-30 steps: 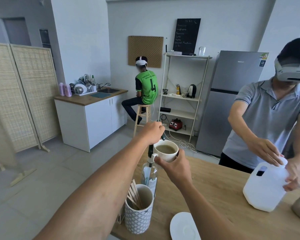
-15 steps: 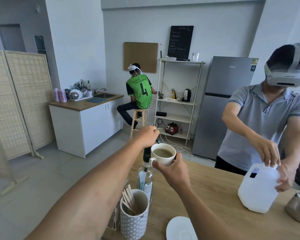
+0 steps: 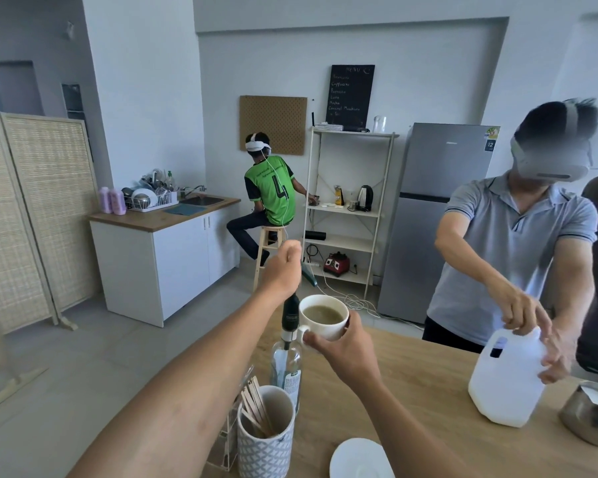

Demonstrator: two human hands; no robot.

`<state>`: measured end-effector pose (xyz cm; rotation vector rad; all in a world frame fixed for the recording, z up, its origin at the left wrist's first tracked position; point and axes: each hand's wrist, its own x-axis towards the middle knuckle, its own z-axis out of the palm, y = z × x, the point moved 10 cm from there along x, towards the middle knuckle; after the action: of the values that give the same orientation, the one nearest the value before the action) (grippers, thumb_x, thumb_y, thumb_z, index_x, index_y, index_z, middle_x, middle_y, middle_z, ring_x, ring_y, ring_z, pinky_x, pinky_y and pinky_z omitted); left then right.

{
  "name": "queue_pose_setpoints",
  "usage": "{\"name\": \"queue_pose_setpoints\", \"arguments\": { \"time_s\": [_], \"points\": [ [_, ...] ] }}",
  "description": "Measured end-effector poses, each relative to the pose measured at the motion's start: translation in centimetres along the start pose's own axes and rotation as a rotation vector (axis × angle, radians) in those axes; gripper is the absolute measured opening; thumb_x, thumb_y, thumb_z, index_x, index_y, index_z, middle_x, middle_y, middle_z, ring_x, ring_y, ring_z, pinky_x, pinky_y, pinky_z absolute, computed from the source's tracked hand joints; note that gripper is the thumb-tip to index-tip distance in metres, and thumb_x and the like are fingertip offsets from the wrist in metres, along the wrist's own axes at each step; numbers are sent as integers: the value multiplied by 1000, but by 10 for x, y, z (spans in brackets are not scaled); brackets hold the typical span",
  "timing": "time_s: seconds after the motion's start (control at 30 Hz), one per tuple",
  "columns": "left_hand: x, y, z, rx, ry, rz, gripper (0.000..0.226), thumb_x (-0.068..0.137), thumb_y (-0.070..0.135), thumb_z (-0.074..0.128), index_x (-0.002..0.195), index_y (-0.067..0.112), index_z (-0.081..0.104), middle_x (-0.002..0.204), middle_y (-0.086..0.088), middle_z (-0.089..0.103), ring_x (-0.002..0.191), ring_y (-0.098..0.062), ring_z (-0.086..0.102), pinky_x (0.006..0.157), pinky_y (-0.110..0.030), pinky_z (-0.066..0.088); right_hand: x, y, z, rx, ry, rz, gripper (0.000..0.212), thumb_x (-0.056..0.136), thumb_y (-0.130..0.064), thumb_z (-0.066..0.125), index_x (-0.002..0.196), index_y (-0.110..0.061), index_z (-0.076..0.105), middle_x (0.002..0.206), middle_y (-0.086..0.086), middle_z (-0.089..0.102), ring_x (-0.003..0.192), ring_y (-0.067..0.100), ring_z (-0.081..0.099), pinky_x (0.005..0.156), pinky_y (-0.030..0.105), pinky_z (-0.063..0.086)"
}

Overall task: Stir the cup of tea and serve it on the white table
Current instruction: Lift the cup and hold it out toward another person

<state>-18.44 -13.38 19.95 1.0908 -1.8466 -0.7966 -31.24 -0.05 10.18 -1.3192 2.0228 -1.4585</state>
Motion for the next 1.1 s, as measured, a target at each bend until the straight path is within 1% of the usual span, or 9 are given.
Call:
{"name": "queue_pose_setpoints", "arguments": {
  "time_s": [0.13,0.27,0.4,0.53,0.63,0.7,0.8,0.93,1.1],
  "points": [
    [-19,-33,-17,4,146,-69,24,104,29,31,97,13,48,86,-5,55,86,-27,57,67,-34,37,0,2,-5,1,-7,5,73,56,-53,85,113,-26,49,100,-13,64,90,6,61,74,27,52],
    [-45,-64,-21,256,156,-61,21,104,23,35,90,14,49,76,1,53,62,-11,47,50,-24,31,-1,7,-13,-6,0,12,74,55,-54,85,113,-28,48,100,-14,63,91,6,61,77,29,53],
    [-67,-80,12,415,-42,71,19,99,27,49,88,15,59,75,2,64,60,-11,56,48,-24,37,-3,13,-21,-10,6,23,74,55,-54,84,113,-26,49,101,-12,64,92,8,62,77,30,53],
    [-78,-97,50,256,-269,12,21,94,30,55,93,16,70,90,-4,72,78,-19,66,70,-32,52,-6,22,-30,1,5,33,73,56,-49,86,114,-25,49,102,-10,64,92,8,61,74,26,50],
    [-86,-99,78,3,-438,-144,24,99,26,51,98,11,70,76,-3,67,55,-12,59,56,-25,46,-11,31,-38,3,6,47,71,59,-45,87,115,-26,48,104,-10,63,92,7,60,73,24,47],
    [-91,-96,93,-86,-510,-234,24,101,28,49,106,11,66,79,-3,65,50,-12,56,46,-23,36,-16,38,-45,0,5,60,71,60,-42,87,117,-25,47,104,-10,63,93,7,60,73,22,46],
    [-97,-95,116,-136,-641,-281,23,97,20,55,120,23,59,100,-1,67,71,-15,67,52,-22,42,-22,51,-53,5,-3,84,69,60,-40,87,117,-25,49,103,-11,64,91,2,61,70,19,46],
    [-109,-88,146,-258,-821,-297,50,88,15,71,133,28,52,120,0,66,101,-16,64,74,-28,50,-30,67,-64,-8,-10,102,70,58,-41,87,116,-27,50,104,-14,65,92,-1,61,68,15,45],
    [-123,-73,183,-354,-982,-285,54,87,10,73,134,29,53,133,9,60,114,-12,59,85,-32,48,-37,91,-77,7,-31,130,74,54,-44,85,117,-29,49,106,-15,65,98,3,63,77,20,49]
  ]
}}
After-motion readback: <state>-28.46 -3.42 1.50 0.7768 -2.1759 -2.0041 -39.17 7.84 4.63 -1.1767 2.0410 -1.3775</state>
